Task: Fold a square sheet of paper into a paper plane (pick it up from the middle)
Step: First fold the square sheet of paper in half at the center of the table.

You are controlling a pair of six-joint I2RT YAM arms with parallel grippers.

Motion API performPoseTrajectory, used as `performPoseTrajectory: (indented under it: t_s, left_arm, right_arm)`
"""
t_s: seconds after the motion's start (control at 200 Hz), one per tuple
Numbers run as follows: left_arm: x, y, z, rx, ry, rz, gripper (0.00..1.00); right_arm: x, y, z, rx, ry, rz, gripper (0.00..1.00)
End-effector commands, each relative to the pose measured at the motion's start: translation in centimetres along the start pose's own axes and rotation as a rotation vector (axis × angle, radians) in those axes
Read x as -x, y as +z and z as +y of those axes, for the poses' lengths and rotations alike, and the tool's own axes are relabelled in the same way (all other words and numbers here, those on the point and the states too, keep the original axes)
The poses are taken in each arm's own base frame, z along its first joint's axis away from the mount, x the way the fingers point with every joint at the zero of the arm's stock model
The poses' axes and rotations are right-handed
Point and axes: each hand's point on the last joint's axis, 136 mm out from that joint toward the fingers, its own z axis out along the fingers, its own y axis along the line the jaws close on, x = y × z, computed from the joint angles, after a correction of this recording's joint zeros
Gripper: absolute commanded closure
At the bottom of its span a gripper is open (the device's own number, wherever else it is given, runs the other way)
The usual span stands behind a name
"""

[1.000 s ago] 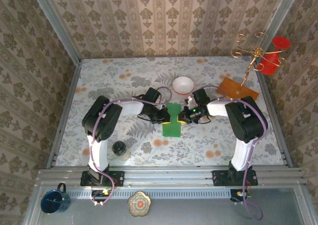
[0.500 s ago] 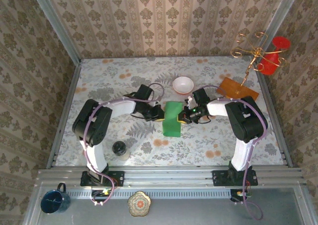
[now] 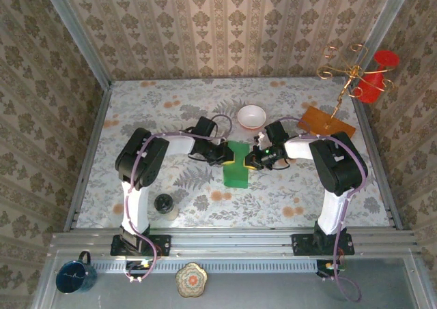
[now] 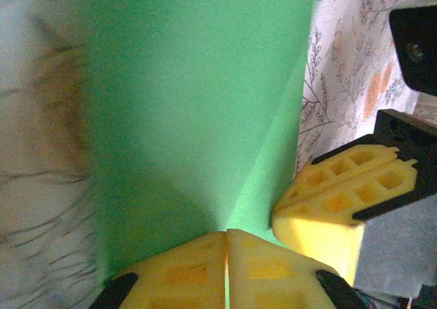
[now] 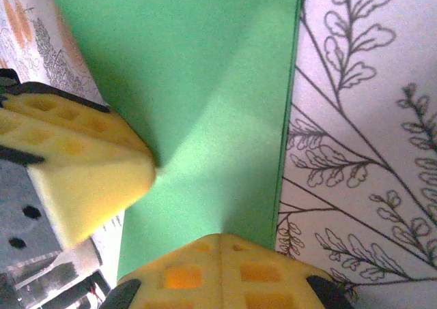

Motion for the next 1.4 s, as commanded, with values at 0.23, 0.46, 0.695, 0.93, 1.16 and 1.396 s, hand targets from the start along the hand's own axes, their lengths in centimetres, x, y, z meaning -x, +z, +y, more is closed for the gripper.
performPoseTrajectory:
  t_s: [0.23,0.46,0.695,0.93,1.16,1.396]
  left_arm:
    - [1.4,-6.3,2.8,0.074,-0.060,-0.112,0.88]
    - [1.3,-2.2,-3.6,-0.016,0.053,-0.060,0.88]
    - [2.2,1.4,-1.8,0.018,0.013,-0.025,0.88]
    - [2.9,-0.2,2.6,0.068,-0.052,-0.051,0.88]
    - [4.4,-4.4,6.6,0.112,-0.126,-0.118,0.88]
    - [5.2,-6.5,1.1,0.054,-0.016,-0.158,0.88]
  right_arm:
    - [-6.4,1.9,-12.9,-0.467,0.180,0.134,0.94]
    - [-6.4,2.0,-13.0,-0.466,0.182,0.133,0.94]
    - [-6.4,2.0,-13.0,-0.464,0.181,0.133,0.94]
    - [-6.6,1.8,-13.5,-0.500,0.193,0.133,0.95]
    - [-6.4,1.4,-13.6,-0.524,0.193,0.120,0.95]
    - [-6.3,1.6,-13.1,-0.497,0.188,0.124,0.95]
